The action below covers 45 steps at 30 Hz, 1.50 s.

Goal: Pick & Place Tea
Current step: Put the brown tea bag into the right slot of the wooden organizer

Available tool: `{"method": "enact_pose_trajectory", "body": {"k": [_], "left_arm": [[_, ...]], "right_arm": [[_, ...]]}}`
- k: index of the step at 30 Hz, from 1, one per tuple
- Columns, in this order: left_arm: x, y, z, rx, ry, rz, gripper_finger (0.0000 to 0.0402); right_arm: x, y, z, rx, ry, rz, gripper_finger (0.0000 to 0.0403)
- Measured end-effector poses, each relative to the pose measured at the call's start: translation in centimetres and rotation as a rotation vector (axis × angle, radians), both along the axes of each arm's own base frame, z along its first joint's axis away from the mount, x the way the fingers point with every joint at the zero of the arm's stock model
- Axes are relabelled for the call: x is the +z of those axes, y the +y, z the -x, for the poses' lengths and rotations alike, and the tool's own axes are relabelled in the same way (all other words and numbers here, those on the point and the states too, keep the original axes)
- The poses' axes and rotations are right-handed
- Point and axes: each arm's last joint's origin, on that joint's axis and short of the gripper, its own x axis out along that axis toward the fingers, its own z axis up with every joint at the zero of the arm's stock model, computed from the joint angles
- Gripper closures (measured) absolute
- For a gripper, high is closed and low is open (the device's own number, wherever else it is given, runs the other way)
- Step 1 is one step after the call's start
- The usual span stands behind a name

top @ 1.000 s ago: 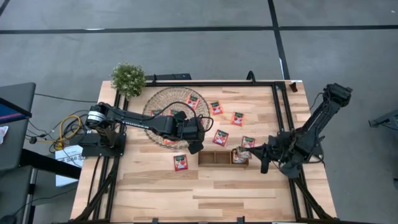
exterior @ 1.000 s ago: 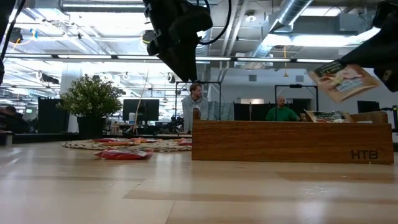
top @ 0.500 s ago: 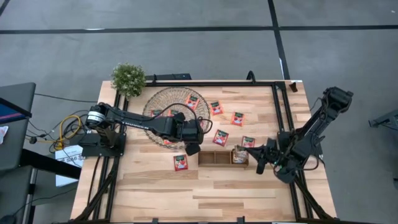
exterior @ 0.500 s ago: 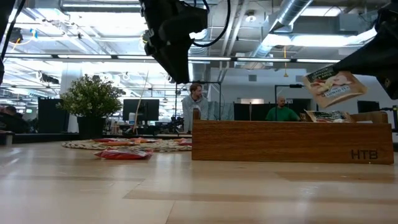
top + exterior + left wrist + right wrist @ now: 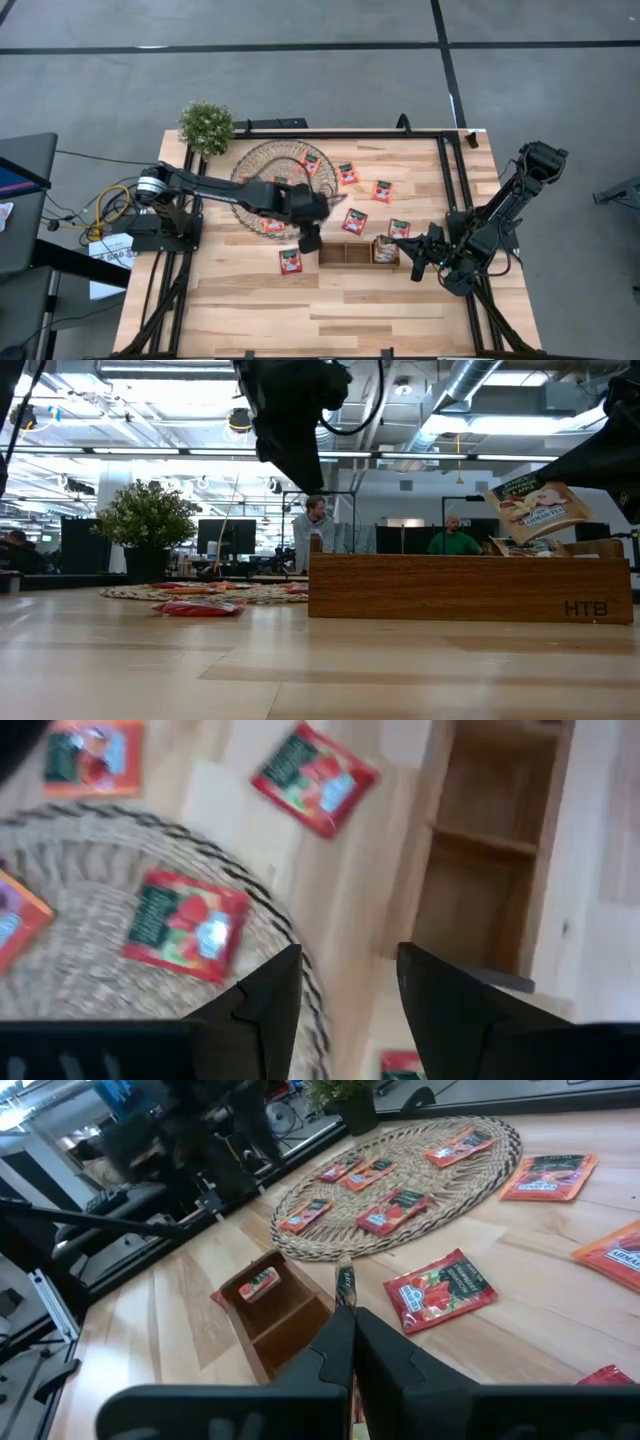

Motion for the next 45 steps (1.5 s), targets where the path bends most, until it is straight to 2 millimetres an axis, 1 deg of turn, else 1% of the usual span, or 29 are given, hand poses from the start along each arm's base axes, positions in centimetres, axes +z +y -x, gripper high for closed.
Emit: {"method": "enact_pose_trajectory", "body": {"k": [2,4,7,11,17,20,22,24,27,31,37,45], "left_arm": [[0.7,0.5,0.5,-0.004,-0.102,0.022,0.0244],[1.0,0.8,1.7,-0.013,-0.169,0.049,0.0244],[1.1,1.0,4.4,-0.007,-0.239,0.062,0.0244],[1.8,1.1,8.0,0.014,-0.405,0.11,0.0244],[1.5,0.9,12.6,0.014,-0.696,0.188,0.0244],[0.7,1.1,14.4,0.042,-0.759,0.228,0.0243],[0.8,1.1,15.3,0.05,-0.797,0.251,0.0243],[0.9,1.1,15.9,0.05,-0.817,0.264,0.0243],[1.2,1.0,16.2,0.045,-0.824,0.263,0.0243],[1.1,1.0,16.1,0.045,-0.823,0.263,0.0243],[1.0,1.0,16.0,0.045,-0.817,0.263,0.0243],[1.0,1.0,16.0,0.045,-0.816,0.262,0.0243]], "right_arm": [[0.0,0.0,0.0,0.0,-0.001,-0.002,0.0403],[0.0,0.0,0.0,0.0,-0.004,-0.005,0.0403],[0.0,0.0,0.0,-0.002,-0.004,-0.004,0.0403],[0.0,-0.3,-0.3,-0.025,0.002,0.0,0.0403],[0.0,-0.7,-0.7,-0.046,0.009,0.016,0.0403],[-0.1,-0.6,-0.8,-0.047,0.009,0.011,0.0403],[-0.4,-0.4,-0.9,-0.046,0.012,0.012,0.0403],[-0.7,-0.3,-1.0,-0.048,0.018,0.015,0.0403],[-1.1,-0.2,-1.1,-0.053,0.023,0.014,0.0403],[-1.5,-0.1,-1.2,-0.059,0.025,0.004,0.0403],[-1.5,-0.1,-1.2,-0.056,0.028,0.0,0.0403],[-1.7,-0.3,-1.6,-0.018,0.095,-0.047,0.0403]]}}
